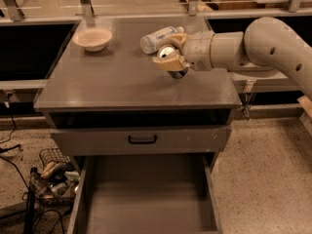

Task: Pick pepsi can from middle drawer and place on counter

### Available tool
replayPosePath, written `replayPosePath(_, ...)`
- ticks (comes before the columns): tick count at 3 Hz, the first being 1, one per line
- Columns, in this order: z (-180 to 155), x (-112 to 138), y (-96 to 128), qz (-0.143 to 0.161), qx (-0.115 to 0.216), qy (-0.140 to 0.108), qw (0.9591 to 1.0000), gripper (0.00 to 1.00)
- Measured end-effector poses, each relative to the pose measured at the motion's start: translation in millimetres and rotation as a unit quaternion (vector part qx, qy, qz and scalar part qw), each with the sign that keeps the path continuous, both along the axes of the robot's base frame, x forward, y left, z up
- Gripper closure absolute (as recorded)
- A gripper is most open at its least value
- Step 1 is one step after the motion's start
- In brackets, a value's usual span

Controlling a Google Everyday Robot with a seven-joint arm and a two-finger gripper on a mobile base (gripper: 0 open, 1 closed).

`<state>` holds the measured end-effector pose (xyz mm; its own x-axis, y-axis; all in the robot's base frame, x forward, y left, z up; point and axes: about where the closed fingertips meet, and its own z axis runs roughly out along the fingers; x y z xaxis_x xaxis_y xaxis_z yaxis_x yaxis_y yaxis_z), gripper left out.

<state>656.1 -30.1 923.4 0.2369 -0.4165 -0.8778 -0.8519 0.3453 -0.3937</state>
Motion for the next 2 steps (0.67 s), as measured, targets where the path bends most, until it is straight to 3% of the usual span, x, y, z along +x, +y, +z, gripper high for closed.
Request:
replayPosePath(1, 0.0, 0.0, 0.0, 0.0, 0.0, 0.0, 1.0, 1.0)
replayPosePath(2, 3.1, 1.3, 0.5, -0.022, -0.03, -0.025, 0.999, 1.0)
